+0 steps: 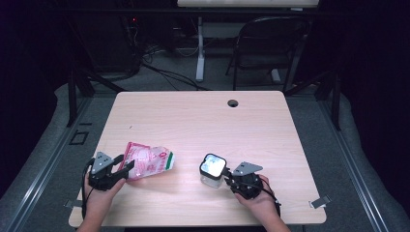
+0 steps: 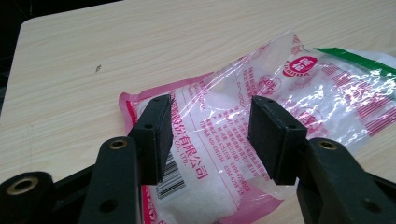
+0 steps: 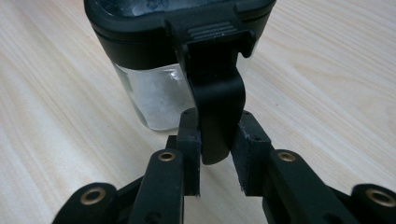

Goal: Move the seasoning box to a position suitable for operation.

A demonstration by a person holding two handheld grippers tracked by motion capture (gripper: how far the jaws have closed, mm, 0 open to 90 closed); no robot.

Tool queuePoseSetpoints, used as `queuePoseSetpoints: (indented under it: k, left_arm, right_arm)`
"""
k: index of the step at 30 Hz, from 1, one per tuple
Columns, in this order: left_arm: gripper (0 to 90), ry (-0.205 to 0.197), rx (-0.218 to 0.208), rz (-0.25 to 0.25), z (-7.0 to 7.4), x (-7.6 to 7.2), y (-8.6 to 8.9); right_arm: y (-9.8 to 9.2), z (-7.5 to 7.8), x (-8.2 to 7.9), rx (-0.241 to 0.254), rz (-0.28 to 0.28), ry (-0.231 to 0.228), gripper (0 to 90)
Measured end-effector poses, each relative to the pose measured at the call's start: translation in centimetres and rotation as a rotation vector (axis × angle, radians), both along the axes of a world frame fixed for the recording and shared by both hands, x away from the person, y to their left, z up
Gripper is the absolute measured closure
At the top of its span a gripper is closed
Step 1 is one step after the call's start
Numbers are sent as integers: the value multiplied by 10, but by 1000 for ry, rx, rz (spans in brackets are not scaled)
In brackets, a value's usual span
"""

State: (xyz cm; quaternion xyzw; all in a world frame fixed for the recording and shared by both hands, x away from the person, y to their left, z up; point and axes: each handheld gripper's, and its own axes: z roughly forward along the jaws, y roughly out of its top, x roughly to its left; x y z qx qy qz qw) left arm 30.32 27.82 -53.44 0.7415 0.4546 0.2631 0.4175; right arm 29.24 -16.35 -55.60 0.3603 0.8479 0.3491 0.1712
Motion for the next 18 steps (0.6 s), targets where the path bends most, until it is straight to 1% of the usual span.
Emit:
queuePoseSetpoints:
  k: [1,2,5,9,10,14,18]
  left_arm:
    - [498,5,6,-10,1,0,-2]
    - [497,4,3,-10,1,0,-3]
    - [495,8,8,-18,1,0,-4]
    - [495,11,5,-20,1,-1,-4]
    - [496,11,7,-21,1,-1,-4]
    - [496,15,6,-23,2,-1,-4]
    - [497,19,4,-29,2,-1,-5]
  right_arm:
    - [1,0,-1,2,6,-3,744]
    - [1,0,-1,3,15,2,744]
    - [3,0,-3,2,32,-7,744]
    - [5,0,-5,4,49,-1,743]
    - [6,0,-5,0,62,1,744]
    - [6,0,-5,4,76,4,743]
    - [5,0,-4,11,75,2,742]
